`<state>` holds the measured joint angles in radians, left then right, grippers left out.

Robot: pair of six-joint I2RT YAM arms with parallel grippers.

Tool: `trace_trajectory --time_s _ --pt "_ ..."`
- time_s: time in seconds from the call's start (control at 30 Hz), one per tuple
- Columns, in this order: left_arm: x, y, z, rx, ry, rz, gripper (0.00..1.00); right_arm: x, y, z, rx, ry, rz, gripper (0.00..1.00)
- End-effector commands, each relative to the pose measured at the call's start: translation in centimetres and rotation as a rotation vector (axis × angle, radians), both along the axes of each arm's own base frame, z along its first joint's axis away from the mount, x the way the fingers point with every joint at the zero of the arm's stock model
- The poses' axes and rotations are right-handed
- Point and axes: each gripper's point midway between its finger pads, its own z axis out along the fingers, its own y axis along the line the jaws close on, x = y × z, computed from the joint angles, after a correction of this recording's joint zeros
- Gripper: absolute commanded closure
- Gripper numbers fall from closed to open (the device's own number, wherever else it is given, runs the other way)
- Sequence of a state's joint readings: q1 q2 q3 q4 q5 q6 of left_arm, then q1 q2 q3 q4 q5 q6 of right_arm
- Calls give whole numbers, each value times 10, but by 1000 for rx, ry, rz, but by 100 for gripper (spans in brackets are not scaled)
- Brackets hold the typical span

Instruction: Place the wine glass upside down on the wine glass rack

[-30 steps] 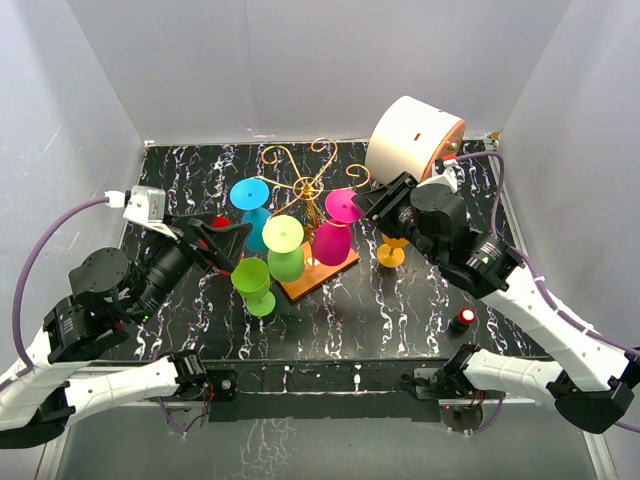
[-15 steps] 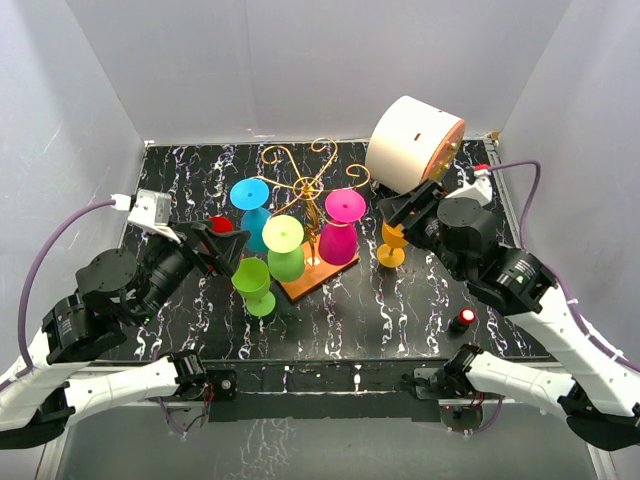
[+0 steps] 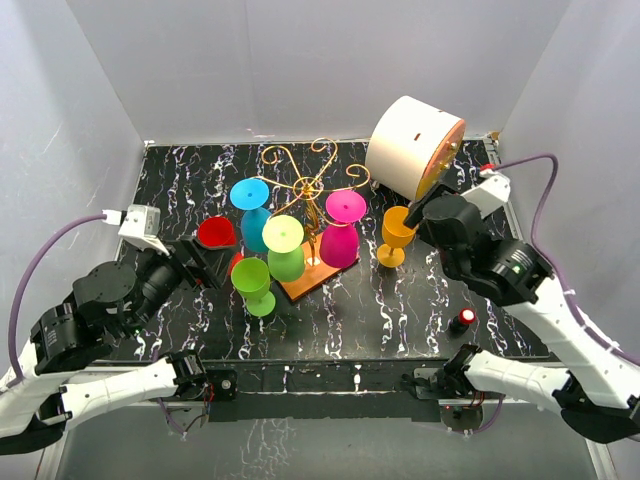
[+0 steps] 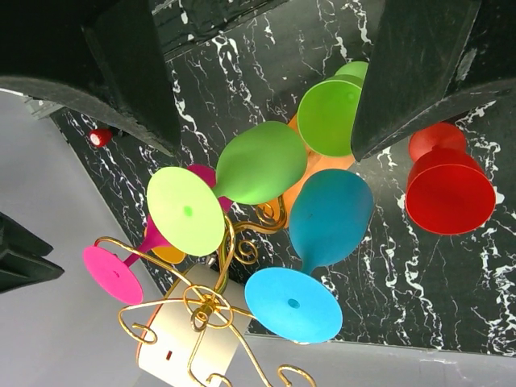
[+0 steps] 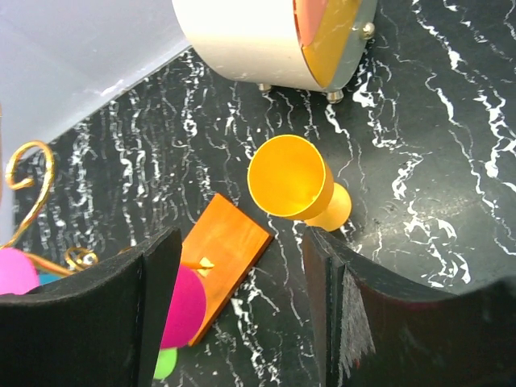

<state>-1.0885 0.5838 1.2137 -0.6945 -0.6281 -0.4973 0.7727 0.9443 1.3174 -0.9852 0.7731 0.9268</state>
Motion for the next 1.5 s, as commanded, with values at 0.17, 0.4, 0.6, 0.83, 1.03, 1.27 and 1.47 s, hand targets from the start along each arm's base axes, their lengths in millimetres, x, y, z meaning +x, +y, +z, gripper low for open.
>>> trace_trajectory --time_s 0.17,0.4,0.6,0.83,1.03,1.27,1.47 --pt "0 -3 -5 10 32 2 14 25 -15 1 -140 -6 -24 37" --pt "-4 -5 -7 1 65 -13 14 57 -27 -32 -140 110 21 35" --pt "-9 -2 -10 -16 84 -22 14 70 -20 -51 -114 165 61 34" --pt "-11 4 0 -33 78 -15 15 74 -16 -60 -135 223 111 35" --pt "-13 0 18 -76 35 -52 15 71 -13 -97 -156 314 137 43" --pt "-13 -6 26 -63 22 -74 15 76 -26 -138 -212 376 91 58" --pt "-14 -6 26 -76 19 -77 15 79 -26 -165 -203 407 105 62"
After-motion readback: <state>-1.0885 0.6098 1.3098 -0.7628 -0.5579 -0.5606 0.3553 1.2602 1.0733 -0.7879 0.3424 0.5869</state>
